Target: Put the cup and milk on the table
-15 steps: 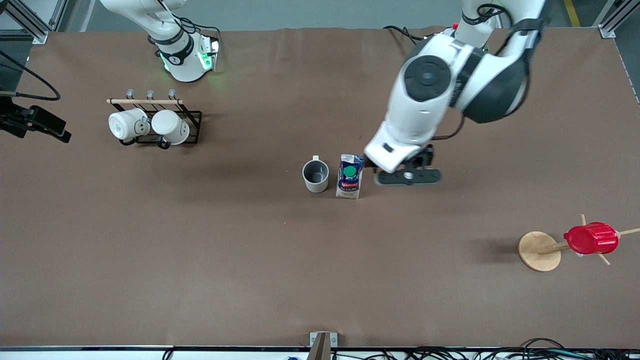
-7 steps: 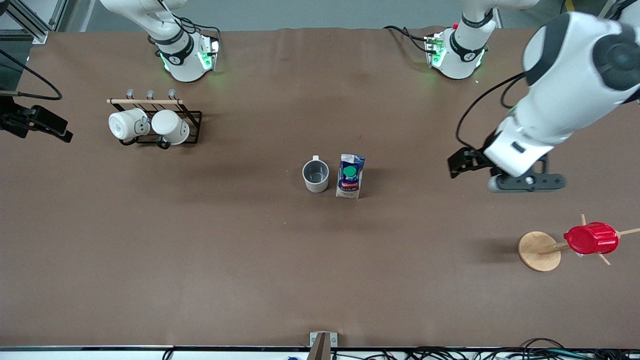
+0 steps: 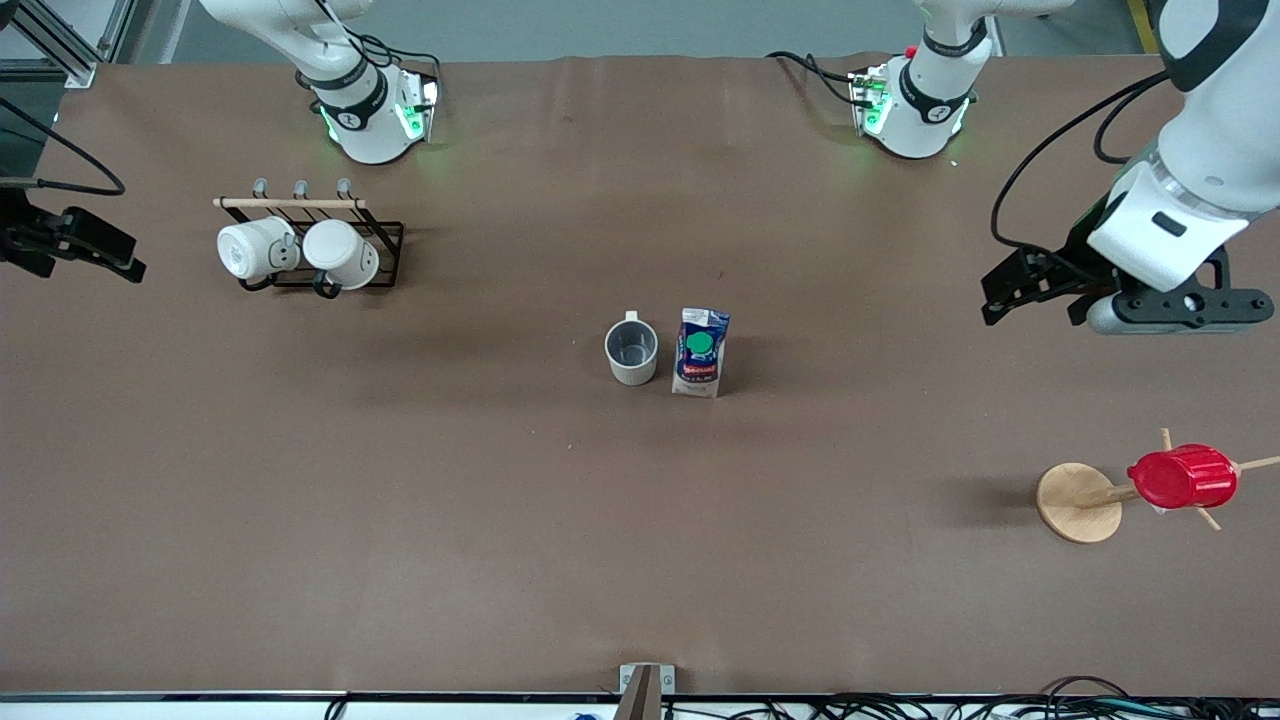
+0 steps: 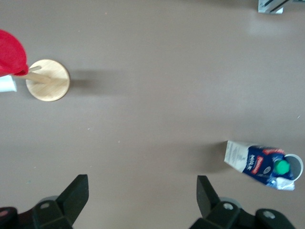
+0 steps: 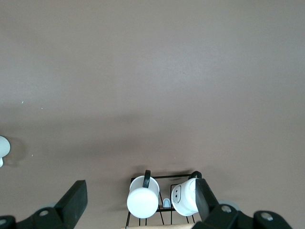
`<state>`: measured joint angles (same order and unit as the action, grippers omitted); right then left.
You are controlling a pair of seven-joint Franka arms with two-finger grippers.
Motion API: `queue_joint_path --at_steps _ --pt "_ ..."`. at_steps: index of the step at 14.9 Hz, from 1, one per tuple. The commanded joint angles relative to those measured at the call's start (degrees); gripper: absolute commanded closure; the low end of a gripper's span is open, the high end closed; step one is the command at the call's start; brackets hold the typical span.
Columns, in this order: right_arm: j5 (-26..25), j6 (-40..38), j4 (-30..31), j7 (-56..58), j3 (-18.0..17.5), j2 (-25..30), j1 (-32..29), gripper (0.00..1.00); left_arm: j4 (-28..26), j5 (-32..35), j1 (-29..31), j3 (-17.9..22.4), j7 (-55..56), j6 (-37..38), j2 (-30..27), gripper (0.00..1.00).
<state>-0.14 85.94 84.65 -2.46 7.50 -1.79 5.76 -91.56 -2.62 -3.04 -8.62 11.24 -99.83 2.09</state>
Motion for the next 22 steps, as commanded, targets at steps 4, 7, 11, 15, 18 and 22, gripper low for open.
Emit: queue_joint_path --at_steps 4,7,11,15,18,22 --pt "0.58 -0.68 -0.80 0.88 -0.12 -0.23 -0.31 0.00 -5.91 -0.46 -4.87 7.65 -2.45 -0.89 -4.38 0.00" --pt "0.58 -0.51 -0.80 0.88 -0.12 -0.32 -0.31 0.00 -4.78 0.07 -3.65 7.48 -4.91 -0.98 -3.06 0.00" --pt "0.49 -0.24 -0.80 0.88 -0.12 -0.41 -0.22 0.00 -1.08 0.07 -3.20 7.39 -4.83 2.70 -0.95 0.00" --pt "-0.12 -0.24 -0.80 0.79 -0.20 -0.41 -0.22 0.00 -1.26 0.51 -3.38 7.39 -4.30 3.15 -0.95 0.00" --pt "-0.12 -0.24 -0.80 0.79 -0.20 -0.41 -0.13 0.00 -1.17 2.95 -3.38 7.39 -4.12 2.71 -0.77 0.00" --pt "-0.38 -0.16 -0.89 0.79 -0.20 -0.41 -0.13 0.00 -1.17 3.41 -3.73 7.30 -3.95 2.71 -0.77 0.00"
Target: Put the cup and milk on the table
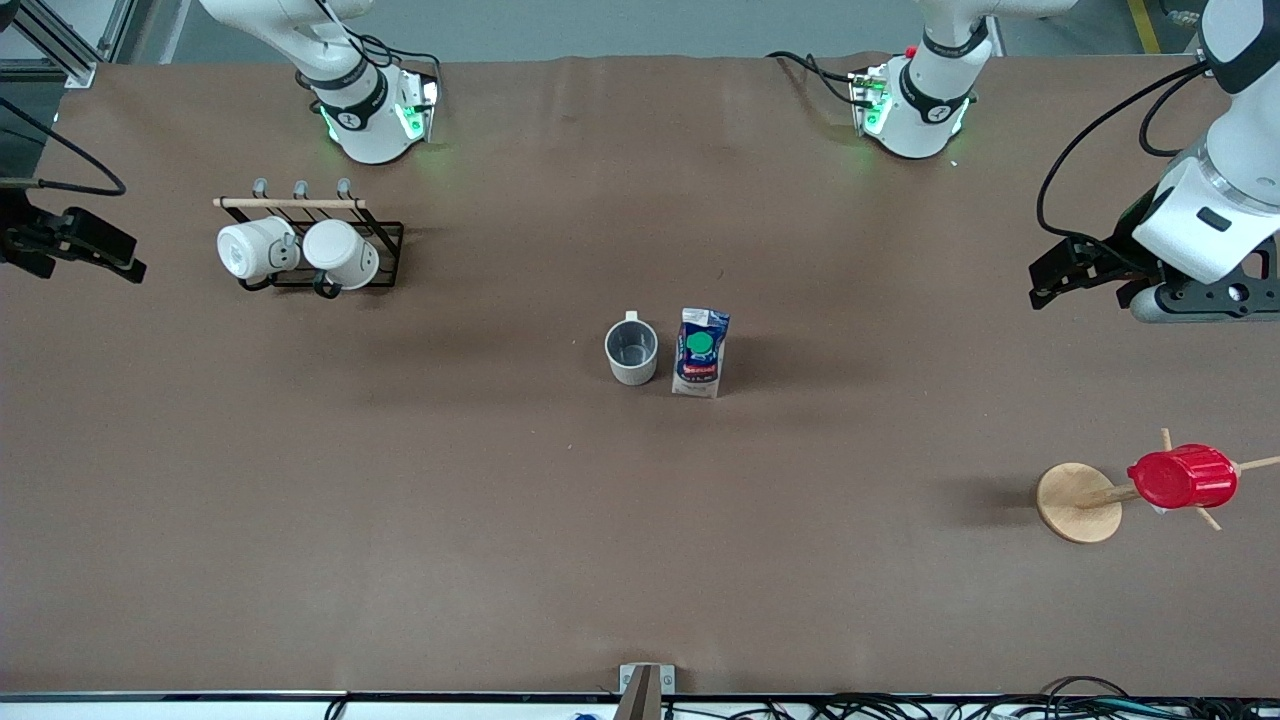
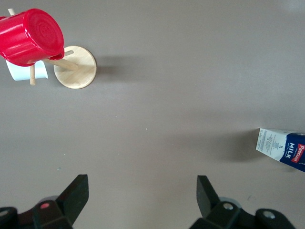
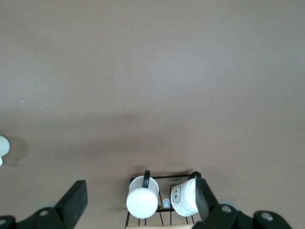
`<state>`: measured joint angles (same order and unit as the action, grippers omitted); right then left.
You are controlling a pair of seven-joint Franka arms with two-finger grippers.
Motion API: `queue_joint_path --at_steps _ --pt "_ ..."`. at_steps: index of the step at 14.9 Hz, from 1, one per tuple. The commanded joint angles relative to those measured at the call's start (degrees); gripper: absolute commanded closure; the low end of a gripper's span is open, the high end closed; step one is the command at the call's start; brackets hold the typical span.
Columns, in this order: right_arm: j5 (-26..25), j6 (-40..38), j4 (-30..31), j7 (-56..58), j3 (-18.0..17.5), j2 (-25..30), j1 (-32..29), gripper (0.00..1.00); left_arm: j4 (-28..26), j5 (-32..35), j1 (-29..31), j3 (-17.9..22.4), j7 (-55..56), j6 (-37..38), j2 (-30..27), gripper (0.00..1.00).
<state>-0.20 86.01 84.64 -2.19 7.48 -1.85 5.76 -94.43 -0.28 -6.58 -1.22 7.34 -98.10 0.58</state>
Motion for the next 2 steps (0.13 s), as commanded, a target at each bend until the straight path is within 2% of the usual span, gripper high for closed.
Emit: queue_joint_path --at_steps 1,2 --pt "-0.24 -0.23 -0.88 0.52 -0.18 -0.34 -0.13 0.00 1.71 1.07 -0.19 -0.18 -0.05 0.89 0.82 0.00" --pt "-0.41 -0.31 -0.88 0.43 -0.18 -0.34 -0.13 0.00 1.71 0.81 -0.10 -0.18 0.04 0.89 0.83 0.00"
